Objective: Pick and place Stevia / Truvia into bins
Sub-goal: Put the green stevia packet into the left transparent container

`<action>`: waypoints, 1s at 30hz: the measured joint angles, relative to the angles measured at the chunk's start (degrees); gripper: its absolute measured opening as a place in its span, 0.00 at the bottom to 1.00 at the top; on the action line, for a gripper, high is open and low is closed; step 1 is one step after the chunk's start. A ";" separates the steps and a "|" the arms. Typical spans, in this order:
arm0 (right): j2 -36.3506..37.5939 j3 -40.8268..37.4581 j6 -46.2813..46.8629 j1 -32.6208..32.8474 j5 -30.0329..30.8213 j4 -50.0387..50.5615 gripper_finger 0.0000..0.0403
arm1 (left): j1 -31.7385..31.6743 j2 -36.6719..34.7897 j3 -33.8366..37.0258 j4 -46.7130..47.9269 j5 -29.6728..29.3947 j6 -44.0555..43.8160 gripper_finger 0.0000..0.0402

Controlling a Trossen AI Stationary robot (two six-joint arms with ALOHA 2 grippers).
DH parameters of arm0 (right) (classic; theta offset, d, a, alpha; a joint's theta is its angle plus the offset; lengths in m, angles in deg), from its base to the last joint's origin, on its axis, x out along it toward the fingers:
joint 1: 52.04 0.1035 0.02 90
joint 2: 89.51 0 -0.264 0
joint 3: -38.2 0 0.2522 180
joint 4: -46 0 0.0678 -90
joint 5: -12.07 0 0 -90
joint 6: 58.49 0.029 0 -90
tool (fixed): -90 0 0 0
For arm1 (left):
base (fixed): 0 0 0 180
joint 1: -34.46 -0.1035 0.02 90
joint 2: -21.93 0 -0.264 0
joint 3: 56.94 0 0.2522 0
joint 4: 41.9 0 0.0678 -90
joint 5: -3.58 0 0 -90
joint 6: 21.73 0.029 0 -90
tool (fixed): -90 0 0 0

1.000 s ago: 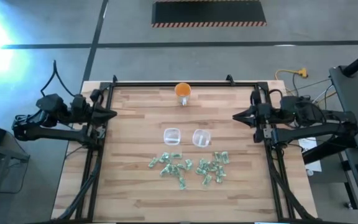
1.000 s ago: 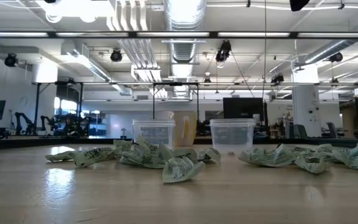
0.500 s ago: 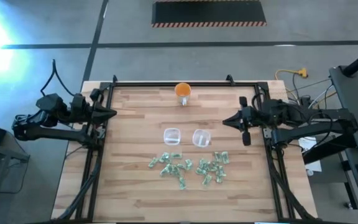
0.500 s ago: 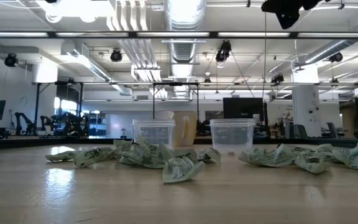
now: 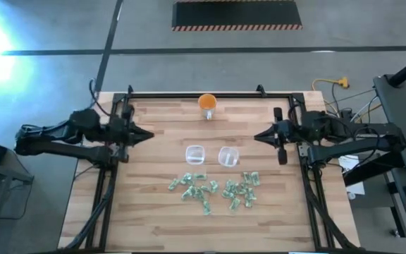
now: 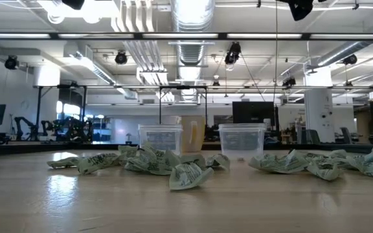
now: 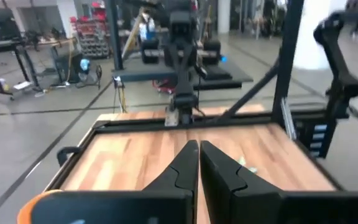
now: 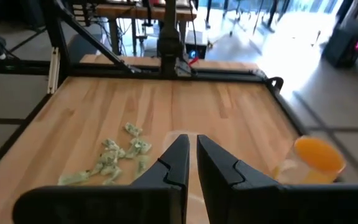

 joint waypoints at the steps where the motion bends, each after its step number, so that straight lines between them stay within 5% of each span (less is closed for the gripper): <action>1: 0.46 0.11 -0.92 0.02 0.00 -0.02 0.06 | -0.02 1.47 0.00 -0.75 -0.70 0.17 0.00; 5: 2.35 0.20 -1.33 0.04 -0.04 -0.01 0.06 | -0.09 6.49 0.00 -2.29 -4.95 0.21 0.00; 13: 2.73 -1.14 -0.63 0.24 -1.38 6.71 0.06 | 0.00 15.21 -0.66 -4.85 -1.71 1.95 0.00; 24: 2.37 -7.47 -9.73 0.57 -1.27 -2.69 0.06 | 1.78 23.05 -0.15 -4.19 -1.50 1.71 0.00; 30: 2.41 -10.69 -11.47 0.57 -3.28 -3.07 0.06 | 2.42 28.23 -0.32 -2.61 6.27 3.37 0.00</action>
